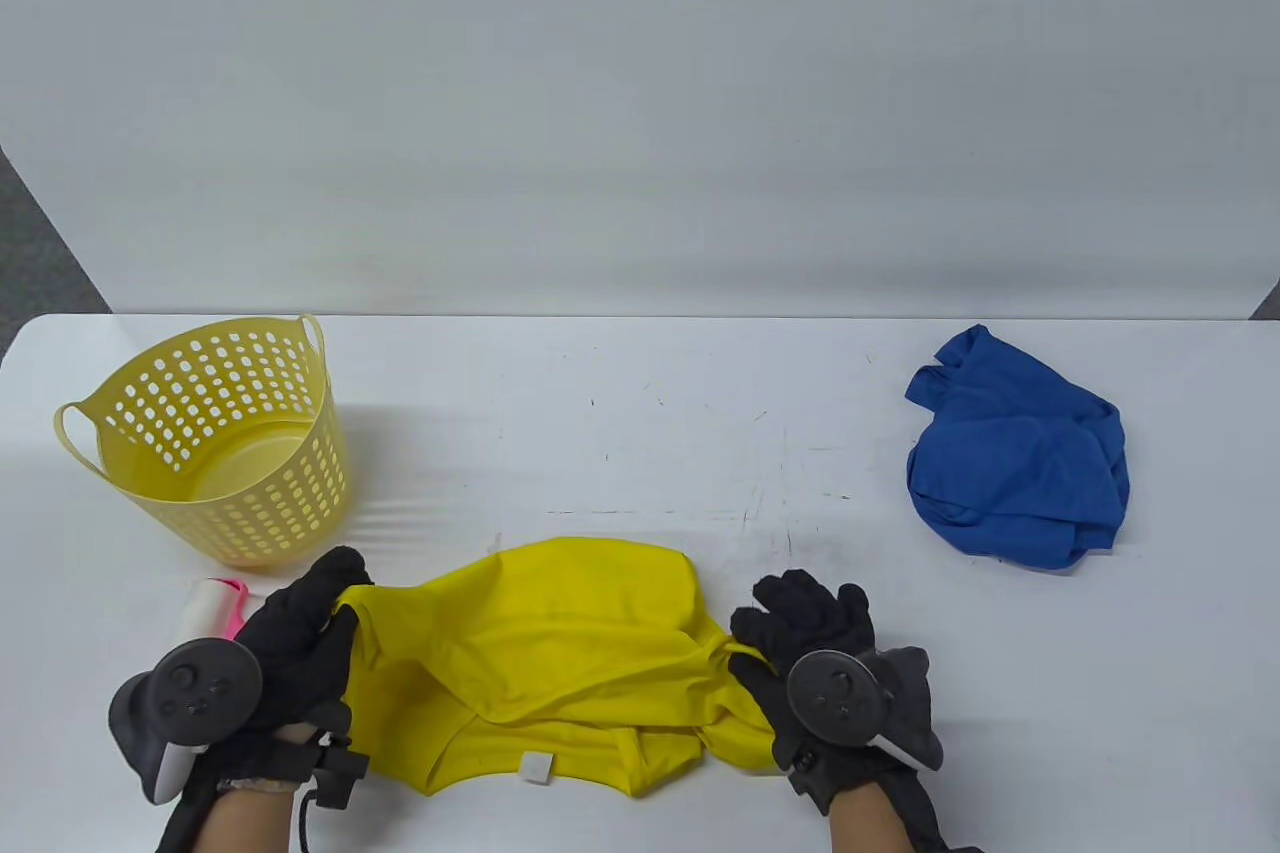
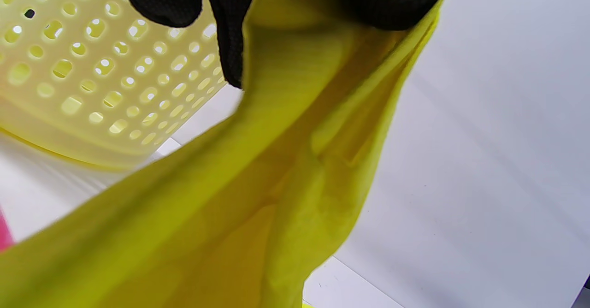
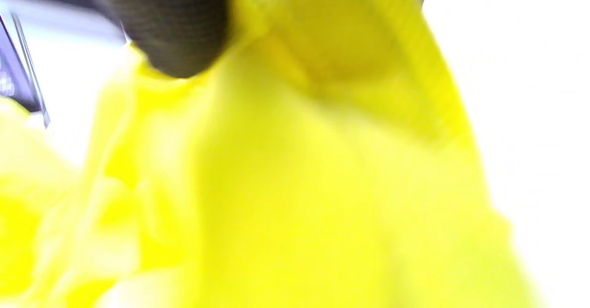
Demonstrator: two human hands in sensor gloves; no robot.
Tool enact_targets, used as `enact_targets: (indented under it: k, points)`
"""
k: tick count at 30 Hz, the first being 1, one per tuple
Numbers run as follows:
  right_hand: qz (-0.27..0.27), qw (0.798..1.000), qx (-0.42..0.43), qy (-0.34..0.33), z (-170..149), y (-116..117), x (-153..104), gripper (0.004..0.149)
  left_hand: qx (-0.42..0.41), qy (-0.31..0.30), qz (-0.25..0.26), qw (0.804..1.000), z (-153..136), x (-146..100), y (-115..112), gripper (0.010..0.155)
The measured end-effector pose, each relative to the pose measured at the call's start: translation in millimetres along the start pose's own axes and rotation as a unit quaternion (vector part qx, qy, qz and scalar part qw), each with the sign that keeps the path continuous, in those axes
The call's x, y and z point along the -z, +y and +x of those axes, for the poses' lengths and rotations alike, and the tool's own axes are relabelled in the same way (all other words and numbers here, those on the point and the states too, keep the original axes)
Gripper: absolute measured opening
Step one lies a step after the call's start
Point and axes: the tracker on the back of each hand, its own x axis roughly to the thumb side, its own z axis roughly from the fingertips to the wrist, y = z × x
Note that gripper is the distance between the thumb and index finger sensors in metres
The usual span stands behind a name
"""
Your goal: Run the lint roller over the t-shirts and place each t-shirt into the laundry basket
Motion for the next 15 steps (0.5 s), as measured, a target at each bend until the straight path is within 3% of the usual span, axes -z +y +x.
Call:
enact_targets:
  k: [1,2,3,5,7,10,15]
  points:
    - [0.108,0.994,0.009,0.007,1,5,0,0.043,0.001,0.000,0.000,1.000,0,0,0,0.047]
    - [0.166,0.986,0.011,0.017,2,9,0,0.043,0.001,0.000,0.000,1.000,0,0,0,0.047]
    - [0.183,0.982,-0.007,0.039,4,13,0,0.042,0.001,-0.001,0.000,1.000,0,0,1,0.047]
    - [0.154,0.983,-0.092,0.030,13,14,4,0.041,0.001,-0.002,0.000,1.000,0,-1,1,0.048]
    - [0.154,0.976,-0.150,0.021,24,14,5,0.055,0.005,-0.005,-0.001,1.000,-1,-1,1,0.048]
    - [0.216,0.968,-0.130,-0.010,39,25,4,0.091,0.006,-0.004,-0.002,1.000,-2,-1,2,0.048]
    - [0.281,0.952,-0.117,-0.026,46,46,6,0.099,0.003,0.002,-0.002,1.000,-5,0,3,0.048]
